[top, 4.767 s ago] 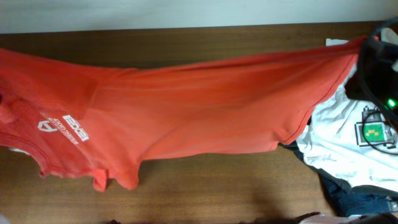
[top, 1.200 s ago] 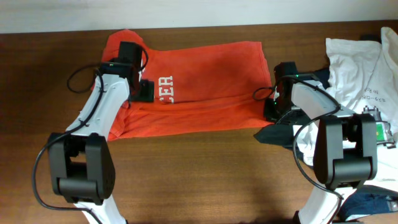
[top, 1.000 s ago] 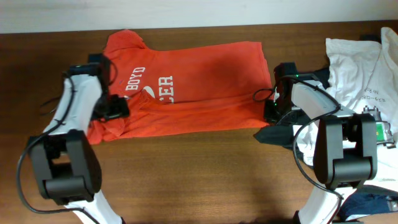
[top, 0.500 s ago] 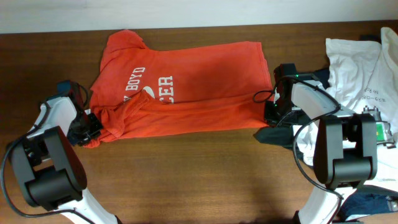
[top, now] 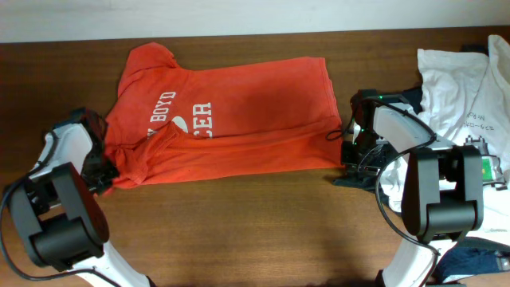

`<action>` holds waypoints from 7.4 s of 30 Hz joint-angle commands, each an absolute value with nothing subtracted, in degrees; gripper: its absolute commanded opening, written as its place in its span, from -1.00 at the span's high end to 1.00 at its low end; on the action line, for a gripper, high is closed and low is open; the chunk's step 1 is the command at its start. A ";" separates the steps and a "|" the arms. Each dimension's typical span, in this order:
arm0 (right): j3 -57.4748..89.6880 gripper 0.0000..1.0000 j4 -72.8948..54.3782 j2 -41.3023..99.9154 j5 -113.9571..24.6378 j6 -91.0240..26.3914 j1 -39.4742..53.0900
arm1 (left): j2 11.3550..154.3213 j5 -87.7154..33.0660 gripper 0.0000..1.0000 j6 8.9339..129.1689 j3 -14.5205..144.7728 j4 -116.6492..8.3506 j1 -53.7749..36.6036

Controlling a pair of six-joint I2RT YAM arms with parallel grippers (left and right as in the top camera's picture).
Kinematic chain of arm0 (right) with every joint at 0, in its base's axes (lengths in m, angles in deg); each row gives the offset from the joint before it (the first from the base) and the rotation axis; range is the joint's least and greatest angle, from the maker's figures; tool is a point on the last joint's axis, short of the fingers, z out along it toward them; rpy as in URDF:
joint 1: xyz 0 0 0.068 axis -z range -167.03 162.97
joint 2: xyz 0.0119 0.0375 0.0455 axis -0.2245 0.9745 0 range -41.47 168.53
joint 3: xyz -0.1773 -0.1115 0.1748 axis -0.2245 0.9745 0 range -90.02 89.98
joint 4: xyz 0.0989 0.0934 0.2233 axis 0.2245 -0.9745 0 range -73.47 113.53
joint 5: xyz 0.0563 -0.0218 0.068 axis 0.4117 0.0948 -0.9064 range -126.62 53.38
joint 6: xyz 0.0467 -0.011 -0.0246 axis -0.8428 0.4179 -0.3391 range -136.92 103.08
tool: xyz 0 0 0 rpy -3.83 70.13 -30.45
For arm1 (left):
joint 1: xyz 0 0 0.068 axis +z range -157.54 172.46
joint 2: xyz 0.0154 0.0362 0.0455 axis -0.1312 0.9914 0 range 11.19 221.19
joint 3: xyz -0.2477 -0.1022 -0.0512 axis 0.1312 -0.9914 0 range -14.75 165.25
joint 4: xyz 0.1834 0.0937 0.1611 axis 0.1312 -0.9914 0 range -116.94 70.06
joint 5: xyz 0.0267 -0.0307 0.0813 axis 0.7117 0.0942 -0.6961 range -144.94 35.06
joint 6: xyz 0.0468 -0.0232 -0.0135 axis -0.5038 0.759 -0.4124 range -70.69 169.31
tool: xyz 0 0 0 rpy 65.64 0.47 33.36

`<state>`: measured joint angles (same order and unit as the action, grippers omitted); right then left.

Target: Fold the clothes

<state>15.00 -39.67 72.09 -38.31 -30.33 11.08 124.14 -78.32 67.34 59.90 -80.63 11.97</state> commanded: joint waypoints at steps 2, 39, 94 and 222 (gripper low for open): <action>8.99 0.22 -39.21 72.14 -42.57 -30.70 11.50 | 120.77 -60.37 0.35 64.89 68.58 -84.19 13.09; 19.22 -0.16 -37.14 68.77 -42.86 -30.68 17.11 | 120.55 -36.99 1.00 61.67 65.59 -68.35 7.01; 8.45 0.14 -36.33 73.75 -41.35 -33.28 11.47 | 107.42 -51.50 -0.57 64.67 54.66 -73.90 10.59; 28.53 0.42 -40.74 67.96 -34.40 -32.21 12.28 | 116.18 -75.52 0.74 79.49 47.20 -79.23 20.28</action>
<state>28.18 -40.96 67.02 -36.76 -31.90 11.65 115.72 -74.93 77.70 47.16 -78.88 19.99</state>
